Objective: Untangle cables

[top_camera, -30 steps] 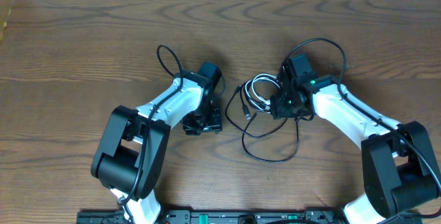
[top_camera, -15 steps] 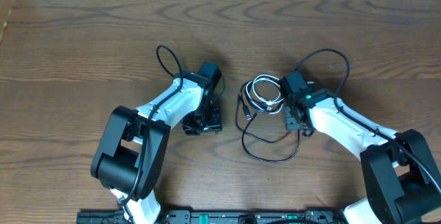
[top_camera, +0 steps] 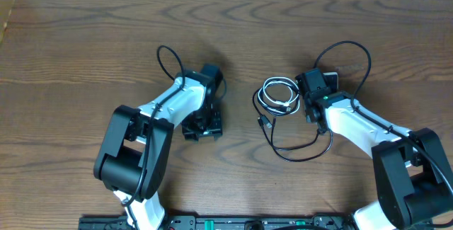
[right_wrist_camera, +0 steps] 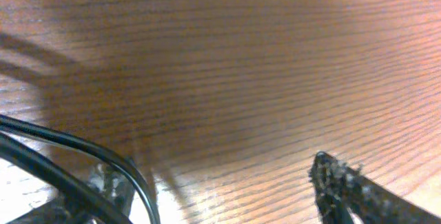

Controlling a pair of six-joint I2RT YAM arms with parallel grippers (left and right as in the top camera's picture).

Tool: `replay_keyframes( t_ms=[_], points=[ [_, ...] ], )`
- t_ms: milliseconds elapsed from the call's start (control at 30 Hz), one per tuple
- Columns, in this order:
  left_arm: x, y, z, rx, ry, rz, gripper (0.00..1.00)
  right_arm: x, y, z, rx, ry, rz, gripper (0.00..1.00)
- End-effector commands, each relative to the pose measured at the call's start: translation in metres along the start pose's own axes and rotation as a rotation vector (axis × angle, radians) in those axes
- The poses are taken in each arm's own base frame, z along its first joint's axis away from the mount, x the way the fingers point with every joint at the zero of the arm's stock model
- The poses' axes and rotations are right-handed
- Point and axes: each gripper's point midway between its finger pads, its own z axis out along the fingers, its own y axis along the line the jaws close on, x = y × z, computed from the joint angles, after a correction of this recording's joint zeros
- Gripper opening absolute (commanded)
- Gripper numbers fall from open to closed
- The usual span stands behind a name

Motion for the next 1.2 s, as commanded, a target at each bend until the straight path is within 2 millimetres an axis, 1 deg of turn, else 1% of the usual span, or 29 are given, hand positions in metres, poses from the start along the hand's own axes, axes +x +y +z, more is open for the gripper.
replay_keyframes(
  t_ms=[0, 33, 67, 100, 167, 233, 267, 333, 433, 500, 567, 633, 700, 867, 1000, 1100, 1133, 1167],
  points=[
    [-0.029, -0.027, -0.042, 0.099, -0.139, 0.046, 0.57, 0.031, 0.029, 0.01, -0.165, 0.122, -0.061, 0.8],
    [-0.034, -0.039, -0.053, 0.154, -0.176, 0.061, 0.57, 0.034, 0.034, 0.008, -0.198, 0.132, -0.076, 0.8],
    [-0.044, -0.058, -0.067, 0.247, -0.234, 0.077, 0.62, 0.037, 0.042, 0.006, -0.247, 0.147, -0.095, 0.8],
    [-0.049, -0.067, -0.072, 0.289, -0.262, 0.078, 0.68, 0.039, 0.047, 0.005, -0.276, 0.156, -0.096, 0.8],
    [-0.06, -0.083, -0.078, 0.339, -0.317, 0.074, 0.72, 0.042, 0.055, 0.001, -0.329, 0.173, -0.094, 0.81],
    [-0.066, -0.098, -0.078, 0.368, -0.354, 0.088, 0.73, 0.047, 0.064, -0.003, -0.385, 0.198, -0.094, 0.81],
    [-0.069, -0.109, -0.076, 0.387, -0.373, 0.098, 0.74, 0.05, 0.067, -0.005, -0.413, 0.215, -0.095, 0.8],
    [-0.071, -0.124, -0.072, 0.403, -0.39, 0.128, 0.75, 0.055, 0.073, -0.009, -0.451, 0.238, -0.096, 0.79],
    [-0.068, -0.144, -0.062, 0.413, -0.398, 0.179, 0.75, 0.06, 0.085, -0.017, -0.533, 0.269, -0.091, 0.77],
    [-0.065, -0.152, -0.057, 0.413, -0.395, 0.201, 0.75, 0.062, 0.09, -0.021, -0.57, 0.284, -0.089, 0.75],
    [-0.065, -0.154, -0.051, 0.386, -0.4, 0.206, 0.75, 0.066, 0.089, -0.022, -0.566, 0.303, -0.081, 0.73],
    [-0.069, -0.149, -0.044, 0.337, -0.42, 0.199, 0.75, 0.071, 0.087, -0.022, -0.56, 0.322, -0.085, 0.72],
    [-0.073, -0.144, -0.038, 0.296, -0.432, 0.193, 0.75, 0.076, 0.085, -0.023, -0.553, 0.344, -0.089, 0.68],
    [-0.077, -0.141, -0.017, 0.264, -0.407, 0.197, 0.75, 0.09, 0.081, -0.021, -0.528, 0.392, -0.049, 0.68],
    [-0.08, -0.14, -0.001, 0.249, -0.386, 0.196, 0.75, 0.095, 0.081, -0.019, -0.519, 0.407, -0.011, 0.67],
    [-0.081, -0.138, 0.004, 0.236, -0.383, 0.224, 0.74, 0.1, 0.079, -0.018, -0.507, 0.415, -0.013, 0.64],
    [-0.082, -0.135, 0.004, 0.22, -0.387, 0.24, 0.64, 0.102, 0.077, -0.016, -0.488, 0.413, -0.019, 0.63],
    [-0.084, -0.13, 0.005, 0.197, -0.394, 0.237, 0.6, 0.103, 0.074, -0.014, -0.47, 0.411, -0.023, 0.62]
  ],
)
